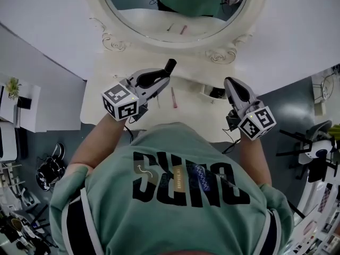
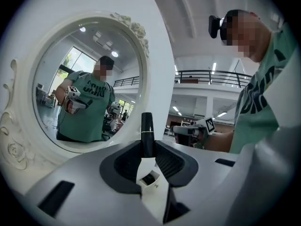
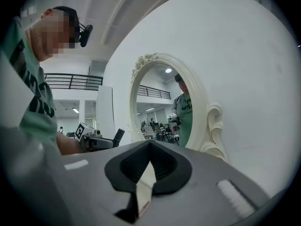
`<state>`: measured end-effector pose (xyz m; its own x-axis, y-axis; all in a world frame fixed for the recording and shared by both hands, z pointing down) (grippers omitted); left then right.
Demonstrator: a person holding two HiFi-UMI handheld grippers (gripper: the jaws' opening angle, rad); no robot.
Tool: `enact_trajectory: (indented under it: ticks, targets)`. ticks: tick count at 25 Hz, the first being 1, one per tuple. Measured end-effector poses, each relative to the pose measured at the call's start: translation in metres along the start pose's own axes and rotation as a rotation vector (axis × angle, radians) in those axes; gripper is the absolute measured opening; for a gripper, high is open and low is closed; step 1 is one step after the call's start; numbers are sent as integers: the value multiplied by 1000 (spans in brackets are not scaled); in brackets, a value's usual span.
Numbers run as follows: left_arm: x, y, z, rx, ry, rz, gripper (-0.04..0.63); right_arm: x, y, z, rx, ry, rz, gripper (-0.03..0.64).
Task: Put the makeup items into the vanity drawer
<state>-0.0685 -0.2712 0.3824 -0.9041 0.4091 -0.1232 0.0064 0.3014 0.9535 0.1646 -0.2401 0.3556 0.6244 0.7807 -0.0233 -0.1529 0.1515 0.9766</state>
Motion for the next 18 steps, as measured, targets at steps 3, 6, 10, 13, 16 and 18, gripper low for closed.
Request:
enact_trajectory:
  ticks: [3, 6, 10, 13, 16, 18]
  targets:
    - [-32, 24, 1, -8, 26, -111, 93, 13, 16, 11, -32, 41, -4, 8]
    - [-72, 51, 3, -30, 52, -218, 93, 26, 32, 26, -35, 77, -15, 9]
    - [-123, 95, 15, -124, 103, -385, 93, 47, 62, 41, -32, 124, -56, 8]
    - [-161, 132, 26, -181, 153, -519, 92, 68, 82, 53, -66, 170, -67, 9]
    - [-191, 172, 30, -230, 177, -685, 94, 89, 97, 61, -101, 211, -72, 9]
    - [-205, 193, 26, -280, 162, -773, 94, 101, 105, 66, -118, 231, -75, 9]
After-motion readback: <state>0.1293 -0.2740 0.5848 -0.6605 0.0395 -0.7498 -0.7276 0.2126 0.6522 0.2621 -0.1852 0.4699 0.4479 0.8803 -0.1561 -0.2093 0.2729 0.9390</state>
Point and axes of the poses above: the fingertips, and each gripper's own axes: x backward along the fingers, z to its right, y out of its underside, the point moved 3 cm from there along x, backward along the fingers
